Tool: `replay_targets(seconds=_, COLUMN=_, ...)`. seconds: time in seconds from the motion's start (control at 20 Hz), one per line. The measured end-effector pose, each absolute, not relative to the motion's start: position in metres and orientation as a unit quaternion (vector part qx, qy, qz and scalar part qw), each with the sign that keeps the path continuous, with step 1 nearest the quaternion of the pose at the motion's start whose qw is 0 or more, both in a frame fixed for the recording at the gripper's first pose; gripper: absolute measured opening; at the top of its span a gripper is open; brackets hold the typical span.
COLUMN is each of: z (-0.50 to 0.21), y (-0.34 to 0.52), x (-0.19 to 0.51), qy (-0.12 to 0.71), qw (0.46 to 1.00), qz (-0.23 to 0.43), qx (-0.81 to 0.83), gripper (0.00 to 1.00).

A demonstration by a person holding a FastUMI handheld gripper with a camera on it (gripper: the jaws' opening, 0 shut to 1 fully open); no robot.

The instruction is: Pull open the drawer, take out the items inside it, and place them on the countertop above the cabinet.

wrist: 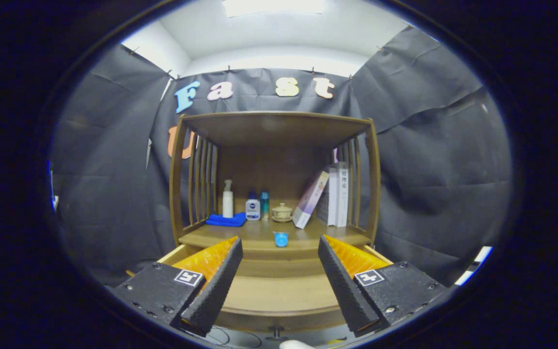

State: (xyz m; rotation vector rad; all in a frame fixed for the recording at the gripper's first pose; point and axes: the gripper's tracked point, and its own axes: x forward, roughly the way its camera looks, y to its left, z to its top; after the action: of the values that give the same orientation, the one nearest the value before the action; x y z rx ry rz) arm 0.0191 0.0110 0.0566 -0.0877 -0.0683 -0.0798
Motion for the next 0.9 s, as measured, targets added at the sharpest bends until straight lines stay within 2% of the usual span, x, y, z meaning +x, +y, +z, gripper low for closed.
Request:
replay_targets(seconds=0.5, z=-0.066, y=-0.005, x=-0.021, qy=0.018, qw=0.998, qz=-0.05, qx=-0.033, gripper=0.99)
replay_targets(seconds=0.7, z=-0.116, y=-0.008, x=-0.018, qy=0.06, qw=0.997, qz=-0.047, qx=-0.026, gripper=0.99)
replay_targets(seconds=0.9, z=-0.136, y=-0.005, x=-0.002, qy=0.079, qw=0.995, qz=-0.042, qx=-0.032, gripper=0.99)
